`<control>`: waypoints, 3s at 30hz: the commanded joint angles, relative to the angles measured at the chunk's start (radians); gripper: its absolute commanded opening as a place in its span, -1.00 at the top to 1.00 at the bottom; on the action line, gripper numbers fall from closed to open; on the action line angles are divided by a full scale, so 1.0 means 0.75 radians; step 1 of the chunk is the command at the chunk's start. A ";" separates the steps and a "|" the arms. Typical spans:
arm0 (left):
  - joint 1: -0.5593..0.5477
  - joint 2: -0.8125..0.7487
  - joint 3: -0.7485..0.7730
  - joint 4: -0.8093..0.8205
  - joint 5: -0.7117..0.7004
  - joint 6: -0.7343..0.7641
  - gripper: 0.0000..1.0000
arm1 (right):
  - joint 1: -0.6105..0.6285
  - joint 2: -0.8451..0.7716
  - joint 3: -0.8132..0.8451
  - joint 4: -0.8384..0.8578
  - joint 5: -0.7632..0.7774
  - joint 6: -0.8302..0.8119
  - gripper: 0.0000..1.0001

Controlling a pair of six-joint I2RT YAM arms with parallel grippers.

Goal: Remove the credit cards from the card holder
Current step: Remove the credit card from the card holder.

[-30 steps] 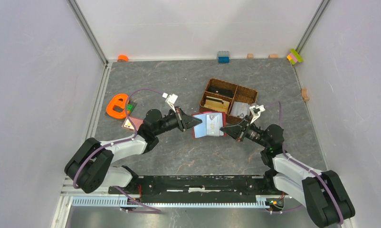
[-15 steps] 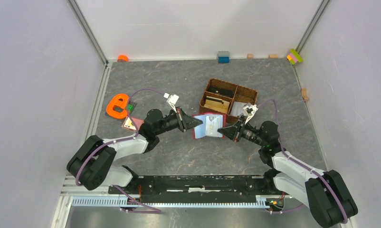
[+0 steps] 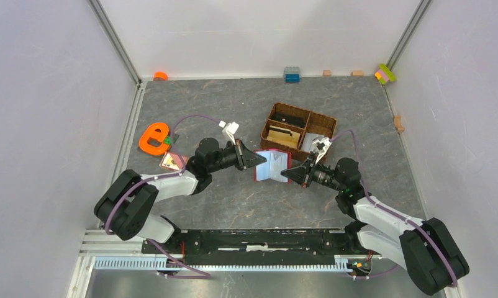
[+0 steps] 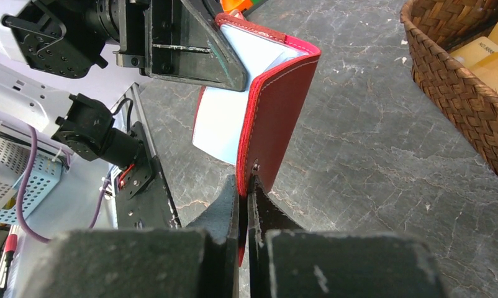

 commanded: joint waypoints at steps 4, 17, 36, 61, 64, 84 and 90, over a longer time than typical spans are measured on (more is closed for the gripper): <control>-0.008 0.091 0.056 0.069 0.035 -0.010 0.96 | 0.084 0.045 0.082 0.022 0.044 -0.068 1.00; -0.016 0.151 0.137 -0.173 -0.042 0.045 0.96 | 0.158 0.044 0.133 -0.104 0.140 -0.159 1.00; -0.027 0.280 0.182 -0.192 -0.027 0.001 0.96 | 0.177 0.111 0.181 -0.245 0.233 -0.190 0.60; -0.029 0.327 0.208 -0.240 -0.043 0.006 0.96 | 0.177 0.285 0.279 -0.431 0.258 -0.231 0.14; -0.028 0.335 0.213 -0.256 -0.050 0.012 0.96 | 0.179 0.265 0.257 -0.370 0.207 -0.207 0.00; -0.027 0.343 0.235 -0.315 -0.068 0.039 0.96 | 0.208 0.248 0.405 -0.753 0.440 -0.352 0.41; -0.028 0.353 0.243 -0.332 -0.070 0.046 0.96 | 0.265 0.263 0.458 -0.846 0.530 -0.394 0.41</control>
